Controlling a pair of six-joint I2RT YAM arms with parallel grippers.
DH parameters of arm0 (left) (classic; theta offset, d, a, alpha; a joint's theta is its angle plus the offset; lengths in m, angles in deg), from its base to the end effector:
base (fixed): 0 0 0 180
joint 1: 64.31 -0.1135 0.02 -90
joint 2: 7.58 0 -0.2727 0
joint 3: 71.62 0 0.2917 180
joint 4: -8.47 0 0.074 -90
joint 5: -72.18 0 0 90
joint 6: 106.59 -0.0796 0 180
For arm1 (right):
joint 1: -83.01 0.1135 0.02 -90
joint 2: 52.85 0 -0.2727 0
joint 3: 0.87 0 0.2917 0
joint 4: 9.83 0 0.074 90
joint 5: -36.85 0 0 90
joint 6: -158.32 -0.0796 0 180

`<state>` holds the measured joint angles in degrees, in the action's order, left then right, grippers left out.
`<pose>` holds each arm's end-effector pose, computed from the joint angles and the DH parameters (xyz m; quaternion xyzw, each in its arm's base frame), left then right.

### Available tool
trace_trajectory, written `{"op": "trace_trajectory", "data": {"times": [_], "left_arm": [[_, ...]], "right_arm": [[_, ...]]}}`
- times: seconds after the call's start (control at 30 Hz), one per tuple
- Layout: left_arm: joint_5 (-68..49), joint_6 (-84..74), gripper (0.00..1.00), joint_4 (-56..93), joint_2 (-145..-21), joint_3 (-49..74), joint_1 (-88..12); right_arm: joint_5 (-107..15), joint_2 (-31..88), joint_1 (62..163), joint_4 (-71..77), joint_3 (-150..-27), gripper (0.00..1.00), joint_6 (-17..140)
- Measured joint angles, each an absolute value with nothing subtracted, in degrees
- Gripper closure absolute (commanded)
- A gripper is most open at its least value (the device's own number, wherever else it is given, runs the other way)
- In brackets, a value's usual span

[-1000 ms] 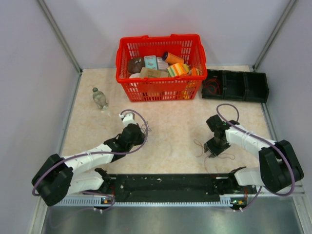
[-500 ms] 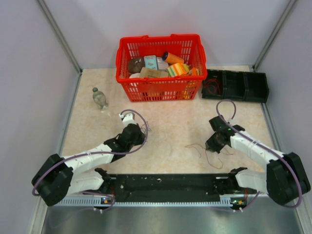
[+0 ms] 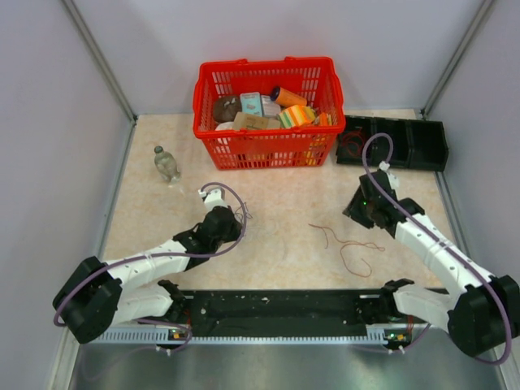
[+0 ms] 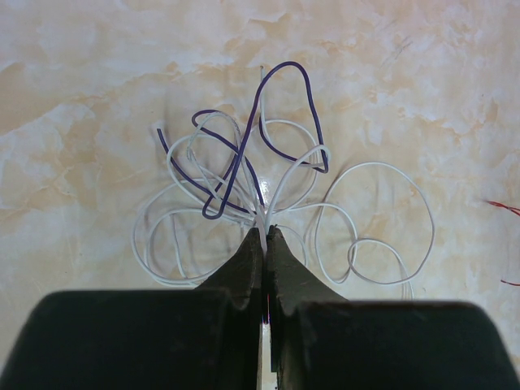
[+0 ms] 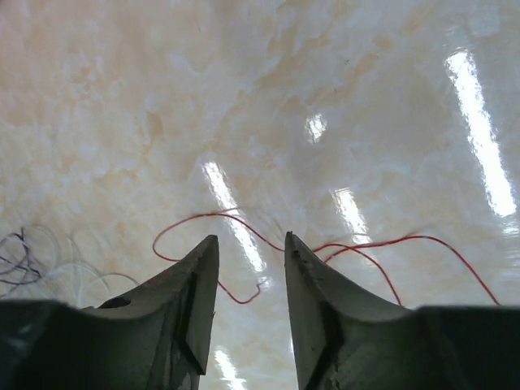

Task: Untangle the cables

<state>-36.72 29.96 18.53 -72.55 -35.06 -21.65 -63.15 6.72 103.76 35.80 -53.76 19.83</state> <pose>0.2220 -0.1695 0.1289 -0.1015 0.8854 -0.1958 0.4091 0.2525 0.0809 0.1941 0.2533 0.9086 0.1149 0.3117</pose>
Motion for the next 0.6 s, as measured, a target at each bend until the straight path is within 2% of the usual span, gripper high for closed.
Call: {"op": "trace_trajectory", "data": {"times": [0.03,0.1,0.13,0.3,0.43,0.6], "left_arm": [[-36.7,30.0,1.0,18.5,-72.6,-35.1,-21.7],[-36.7,30.0,1.0,18.5,-72.6,-35.1,-21.7],[-36.7,30.0,1.0,18.5,-72.6,-35.1,-21.7],[-36.7,30.0,1.0,18.5,-72.6,-35.1,-21.7],[-36.5,29.9,1.0,18.4,-72.6,-35.1,-21.7],[-36.2,29.8,1.0,18.3,-72.6,-35.1,-21.7]], "right_arm": [[-62.8,8.1,103.5,36.6,-55.2,0.27,20.5],[-62.0,10.2,103.4,38.6,-57.5,0.12,20.7],[-61.4,11.2,103.5,40.0,-58.4,0.01,20.9],[-56.2,15.8,103.5,45.2,-58.9,0.01,17.7],[-56.6,21.0,103.3,48.9,-58.9,0.05,10.1],[-57.9,29.6,102.4,51.7,-59.0,0.17,1.7]]}}
